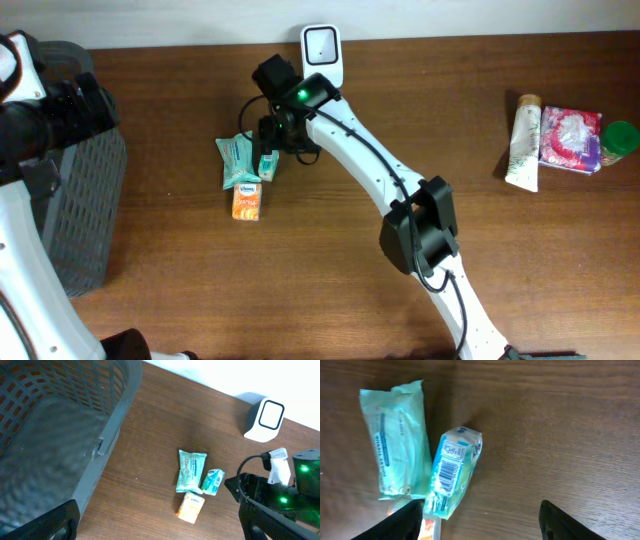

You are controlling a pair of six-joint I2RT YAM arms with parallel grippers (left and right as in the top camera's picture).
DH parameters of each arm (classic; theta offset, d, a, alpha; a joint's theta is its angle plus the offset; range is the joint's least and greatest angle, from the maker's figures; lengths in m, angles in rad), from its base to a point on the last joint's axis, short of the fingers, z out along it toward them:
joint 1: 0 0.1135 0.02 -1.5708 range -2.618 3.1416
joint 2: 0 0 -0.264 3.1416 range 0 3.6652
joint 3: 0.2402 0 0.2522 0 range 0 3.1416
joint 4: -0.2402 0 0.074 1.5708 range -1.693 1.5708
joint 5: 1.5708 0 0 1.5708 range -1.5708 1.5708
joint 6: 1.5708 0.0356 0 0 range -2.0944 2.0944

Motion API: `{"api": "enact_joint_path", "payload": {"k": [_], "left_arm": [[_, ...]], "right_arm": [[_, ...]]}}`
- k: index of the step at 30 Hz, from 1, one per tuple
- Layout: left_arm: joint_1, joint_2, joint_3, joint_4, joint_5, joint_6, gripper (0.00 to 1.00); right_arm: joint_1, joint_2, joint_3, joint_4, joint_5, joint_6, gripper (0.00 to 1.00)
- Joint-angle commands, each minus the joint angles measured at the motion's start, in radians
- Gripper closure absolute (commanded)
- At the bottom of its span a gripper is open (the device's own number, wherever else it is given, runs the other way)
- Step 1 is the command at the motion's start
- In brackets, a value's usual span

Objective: Scan the item barcode
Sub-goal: 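Move the right gripper to the small green tissue pack and grasp it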

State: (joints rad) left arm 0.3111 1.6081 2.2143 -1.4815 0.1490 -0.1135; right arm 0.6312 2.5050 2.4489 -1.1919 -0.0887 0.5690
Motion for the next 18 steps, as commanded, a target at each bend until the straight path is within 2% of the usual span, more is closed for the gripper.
{"api": "enact_joint_path", "payload": {"k": [1,6,11,14,16,18], "left_arm": [[0.004,-0.013,0.010,-0.001,0.000,-0.005,0.01],[0.004,-0.013,0.010,-0.001,0.000,-0.005,0.01],[0.004,-0.013,0.010,-0.001,0.000,-0.005,0.01],[0.004,-0.013,0.010,-0.001,0.000,-0.005,0.01],[0.004,-0.013,0.010,-0.001,0.000,-0.005,0.01],[0.004,-0.013,0.010,-0.001,0.000,-0.005,0.01]], "right_arm": [[-0.001,0.014,-0.010,0.003,0.023,0.016,0.30],[0.018,0.058,-0.011,0.081,-0.088,0.016,0.30],[0.030,0.105,-0.011,0.105,-0.084,0.016,0.33],[0.030,0.111,-0.011,0.073,-0.019,0.016,0.50],[0.029,0.111,-0.011,0.042,0.058,0.016,0.55],[0.023,0.101,-0.008,0.001,0.079,-0.019,0.71]]}}
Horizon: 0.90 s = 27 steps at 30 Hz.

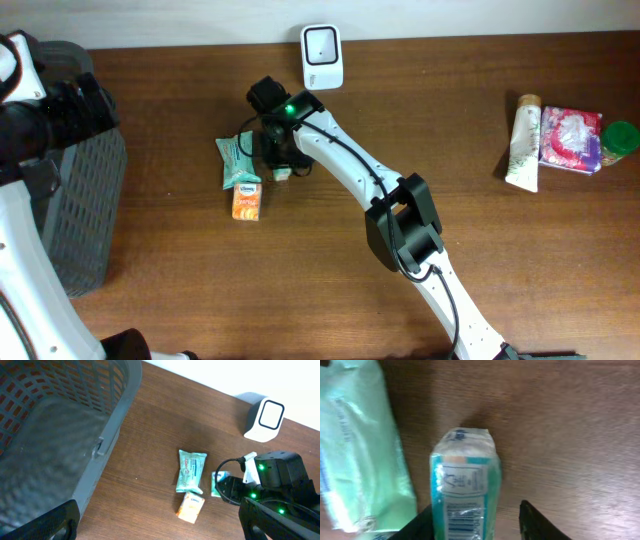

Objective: Scan the item barcode

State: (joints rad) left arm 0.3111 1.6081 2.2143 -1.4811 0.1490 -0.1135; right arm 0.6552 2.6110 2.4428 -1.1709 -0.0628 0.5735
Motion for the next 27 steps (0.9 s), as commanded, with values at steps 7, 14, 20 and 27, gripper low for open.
{"api": "enact_joint_path", "payload": {"k": [7,14,20,27], "left_arm": [[0.004,-0.013,0.010,-0.002,0.000,-0.005,0.01],[0.004,-0.013,0.010,-0.002,0.000,-0.005,0.01],[0.004,-0.013,0.010,-0.002,0.000,-0.005,0.01],[0.004,-0.013,0.010,-0.002,0.000,-0.005,0.01]], "right_arm": [[-0.056,-0.073,0.000,-0.308,0.393,-0.106,0.96],[-0.056,-0.067,-0.132,-0.410,0.595,-0.041,0.80],[0.027,-0.068,-0.057,-0.379,0.372,-0.066,0.01],[-0.174,-0.075,0.326,-0.528,0.069,-0.309,0.01]]}}
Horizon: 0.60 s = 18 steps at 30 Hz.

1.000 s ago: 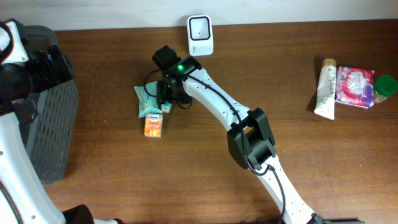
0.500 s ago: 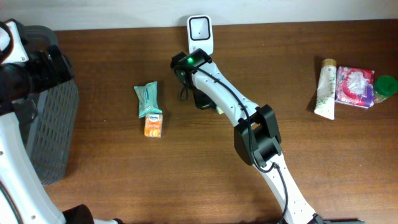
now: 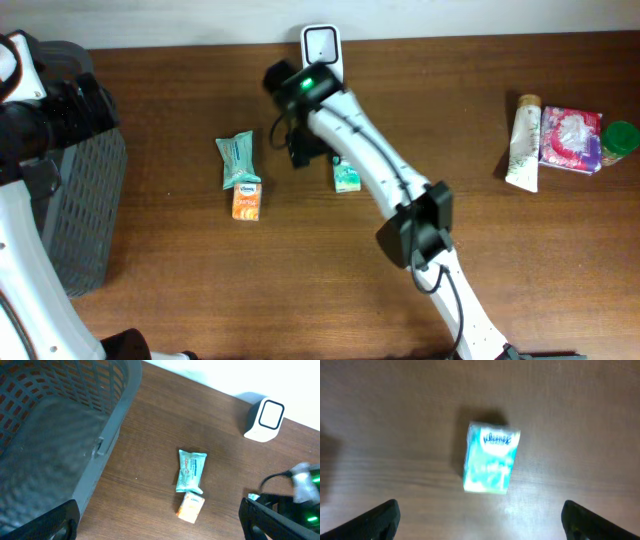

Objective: Scan the item barcode

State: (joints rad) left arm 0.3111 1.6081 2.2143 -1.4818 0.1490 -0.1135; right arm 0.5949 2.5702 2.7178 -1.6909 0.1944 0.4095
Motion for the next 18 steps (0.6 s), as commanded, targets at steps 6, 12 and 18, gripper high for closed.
{"api": "enact_joint_path", "payload": {"k": [6,12,18], "left_arm": [[0.004,-0.013,0.010,-0.001,0.000,-0.005,0.01],[0.004,-0.013,0.010,-0.001,0.000,-0.005,0.01],[0.004,-0.013,0.010,-0.001,0.000,-0.005,0.01]], "right_arm": [[-0.475,-0.033,0.008,-0.008,-0.501,-0.360,0.01],[-0.527,-0.158,-0.045,-0.008,-0.612,-0.360,0.14],[-0.527,-0.428,-0.499,-0.005,-0.519,-0.486,0.06]]}}
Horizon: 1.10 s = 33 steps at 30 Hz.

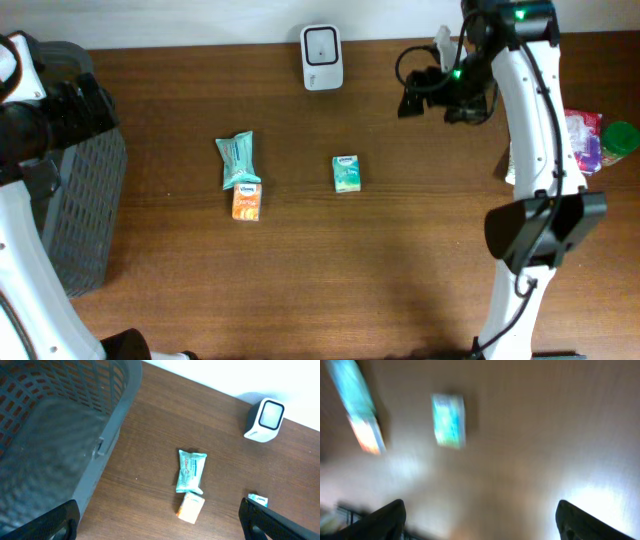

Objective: Scan the item barcode

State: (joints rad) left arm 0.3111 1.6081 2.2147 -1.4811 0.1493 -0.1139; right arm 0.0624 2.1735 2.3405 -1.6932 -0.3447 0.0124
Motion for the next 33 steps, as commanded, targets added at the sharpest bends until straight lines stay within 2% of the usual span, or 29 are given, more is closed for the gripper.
{"api": "enact_joint_path", "payload": {"k": [1,4,7,13,15,19,21,27,31,32,33], "left_arm": [[0.004,-0.013,0.010,-0.002,-0.001,-0.004,0.01],[0.004,-0.013,0.010,-0.002,-0.001,-0.004,0.01],[0.004,-0.013,0.010,-0.002,-0.001,-0.004,0.01],[0.004,-0.013,0.010,-0.002,-0.001,-0.004,0.01],[0.004,-0.013,0.010,-0.002,-0.001,-0.004,0.01],[0.004,-0.013,0.010,-0.002,-0.001,-0.004,0.01],[0.004,-0.013,0.010,-0.002,-0.001,-0.004,0.01],[0.004,-0.013,0.010,-0.002,-0.001,-0.004,0.01],[0.004,-0.013,0.010,-0.002,-0.001,-0.004,0.01],[0.004,-0.013,0.010,-0.002,-0.001,-0.004,0.01],[0.004,-0.013,0.010,-0.002,-0.001,-0.004,0.01]], "right_arm": [[0.003,-0.029,-0.161,0.028,0.014,-0.087,0.02],[-0.005,-0.026,-0.287,0.181,-0.056,-0.087,0.01],[-0.024,-0.024,-0.339,0.285,-0.089,-0.087,0.01],[-0.023,-0.022,-0.342,0.362,-0.092,-0.087,0.01],[-0.023,-0.006,-0.364,0.362,-0.097,-0.132,0.01],[-0.023,0.006,-0.520,0.495,-0.317,-0.136,0.01],[-0.007,0.006,-0.575,0.554,-0.356,-0.135,0.01],[0.085,0.008,-0.580,0.609,-0.322,-0.134,0.01],[0.088,0.008,-0.580,0.609,-0.309,-0.135,0.01],[0.088,0.011,-0.580,0.609,-0.310,-0.135,0.03],[0.090,0.018,-0.580,0.609,-0.321,-0.135,0.10]]}}
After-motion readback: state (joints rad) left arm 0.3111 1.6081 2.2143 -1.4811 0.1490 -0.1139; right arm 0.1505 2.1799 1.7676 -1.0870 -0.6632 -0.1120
